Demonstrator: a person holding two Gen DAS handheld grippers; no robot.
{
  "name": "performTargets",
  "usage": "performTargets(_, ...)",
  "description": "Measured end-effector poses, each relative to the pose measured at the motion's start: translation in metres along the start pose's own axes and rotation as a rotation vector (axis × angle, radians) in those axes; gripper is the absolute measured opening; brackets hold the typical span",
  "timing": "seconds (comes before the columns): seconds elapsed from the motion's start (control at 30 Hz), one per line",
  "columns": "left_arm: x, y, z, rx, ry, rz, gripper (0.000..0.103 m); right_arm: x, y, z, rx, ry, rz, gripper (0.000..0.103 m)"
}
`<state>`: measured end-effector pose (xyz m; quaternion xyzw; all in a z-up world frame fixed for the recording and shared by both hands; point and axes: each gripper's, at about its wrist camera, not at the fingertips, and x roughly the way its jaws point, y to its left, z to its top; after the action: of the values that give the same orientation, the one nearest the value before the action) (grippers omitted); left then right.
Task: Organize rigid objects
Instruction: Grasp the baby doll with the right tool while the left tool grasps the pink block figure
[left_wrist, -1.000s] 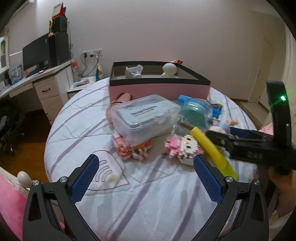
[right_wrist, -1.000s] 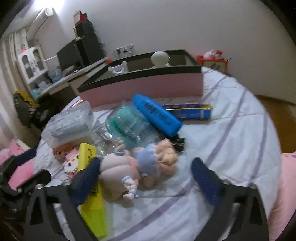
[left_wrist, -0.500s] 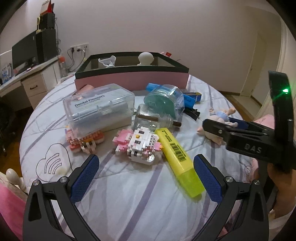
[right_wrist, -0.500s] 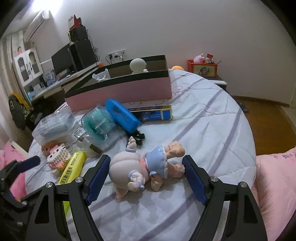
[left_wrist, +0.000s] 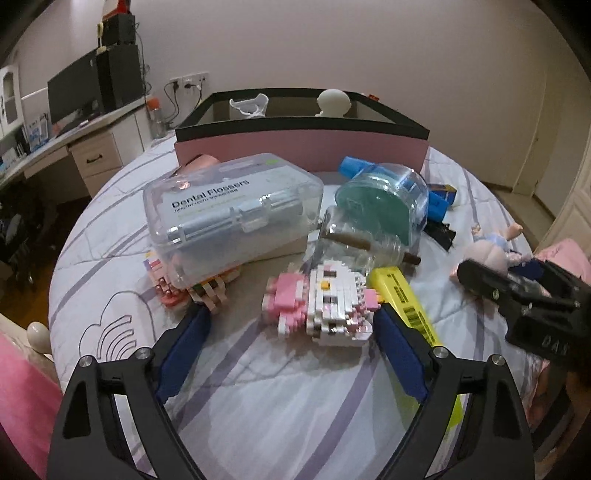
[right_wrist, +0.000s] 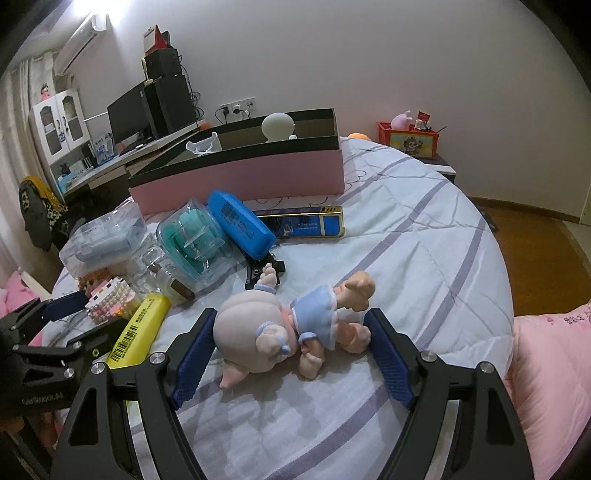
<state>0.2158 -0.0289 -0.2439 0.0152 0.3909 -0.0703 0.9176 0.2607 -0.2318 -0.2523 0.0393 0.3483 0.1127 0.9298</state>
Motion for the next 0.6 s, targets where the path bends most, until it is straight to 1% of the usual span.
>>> performTargets(0.03, 0.001, 0.0, 0.001, 0.004, 0.005, 0.003, 0.091, 0.0, 0.001, 0.0, -0.004, 0.0, -0.004, 0.08)
performTargets(0.1, 0.003, -0.003, 0.004, 0.007, 0.003, 0.003, 0.086, 0.001, 0.003, 0.0, -0.011, 0.0, -0.012, 0.081)
performTargets(0.13, 0.004, -0.004, 0.005, 0.013, 0.006, -0.005, 0.079, 0.002, 0.003, 0.0, -0.012, -0.001, -0.014, 0.081)
performTargets(0.17, 0.005, -0.005, 0.005, 0.019, 0.005, -0.01, 0.07, 0.002, 0.004, 0.0, -0.014, -0.001, -0.017, 0.081)
performTargets(0.23, 0.007, -0.006, 0.006, 0.034, 0.004, -0.011, 0.06, 0.003, 0.004, 0.0, -0.015, -0.002, -0.022, 0.081)
performTargets(0.33, 0.003, -0.005, 0.004, 0.036, -0.013, -0.029, 0.06, 0.004, 0.004, 0.001, -0.02, -0.003, -0.027, 0.081)
performTargets(0.47, -0.004, -0.004, -0.001, 0.043, -0.016, -0.042, 0.06, 0.006, 0.007, 0.001, -0.038, -0.004, -0.044, 0.081)
performTargets(0.6, -0.016, -0.005, -0.003, 0.05, -0.03, -0.056, 0.06, 0.003, 0.009, 0.0, -0.036, -0.012, -0.051, 0.079)
